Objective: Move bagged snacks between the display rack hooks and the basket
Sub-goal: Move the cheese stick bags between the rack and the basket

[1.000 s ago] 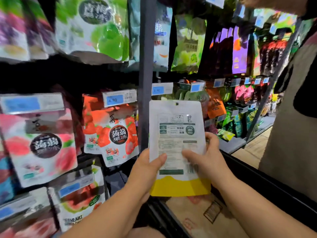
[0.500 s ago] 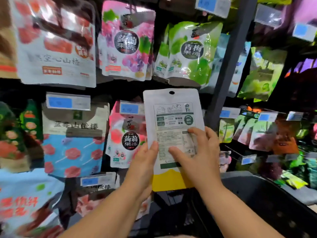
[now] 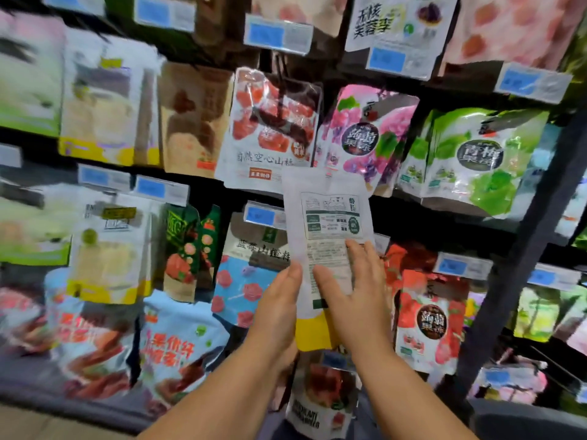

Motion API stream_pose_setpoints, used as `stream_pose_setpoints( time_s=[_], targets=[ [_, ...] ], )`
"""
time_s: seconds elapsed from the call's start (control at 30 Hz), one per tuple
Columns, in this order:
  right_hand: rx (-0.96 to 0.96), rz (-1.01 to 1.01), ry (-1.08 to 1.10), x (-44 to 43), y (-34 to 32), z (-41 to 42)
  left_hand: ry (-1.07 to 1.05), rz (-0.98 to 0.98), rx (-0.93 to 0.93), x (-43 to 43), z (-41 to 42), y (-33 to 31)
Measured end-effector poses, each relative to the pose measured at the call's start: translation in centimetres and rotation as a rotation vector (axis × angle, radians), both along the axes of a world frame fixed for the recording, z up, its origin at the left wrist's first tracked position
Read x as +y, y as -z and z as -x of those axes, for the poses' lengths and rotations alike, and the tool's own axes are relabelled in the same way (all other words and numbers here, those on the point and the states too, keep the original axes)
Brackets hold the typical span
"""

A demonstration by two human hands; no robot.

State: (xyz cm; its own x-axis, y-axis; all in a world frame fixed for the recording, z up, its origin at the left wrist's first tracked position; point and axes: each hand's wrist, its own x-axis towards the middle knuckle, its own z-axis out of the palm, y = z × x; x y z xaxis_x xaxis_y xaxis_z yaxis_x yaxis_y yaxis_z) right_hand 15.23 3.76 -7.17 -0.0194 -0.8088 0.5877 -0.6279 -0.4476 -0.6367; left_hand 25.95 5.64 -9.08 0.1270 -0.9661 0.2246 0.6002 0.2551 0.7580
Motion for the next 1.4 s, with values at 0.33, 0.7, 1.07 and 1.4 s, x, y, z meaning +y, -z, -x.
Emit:
stream_pose_setpoints(
  time_s=[0.33, 0.7, 1.07, 1.4],
  targets=[
    [-0.093, 0.003, -0.301, 1.8, -1.9, -4.9, -0.021, 0.108, 0.003, 2.1, -2.5, -1.2],
    [-0.493, -0.188, -0.822, -0.2, -5.7, -11.7, -0.374, 0.241, -0.332, 0.6, -10.0, -3.1],
    [-0.689, -0.299, -1.202, -3.8, -4.1, -20.4, -0.684, 0.184, -0.374, -1.8, -19.6, -2.6],
    [-0.524, -0.377, -1.047, -5.1, 2.8, -29.2, -0.635, -0.262, -0.544, 1.1, -33.0, 2.1]
  ],
)
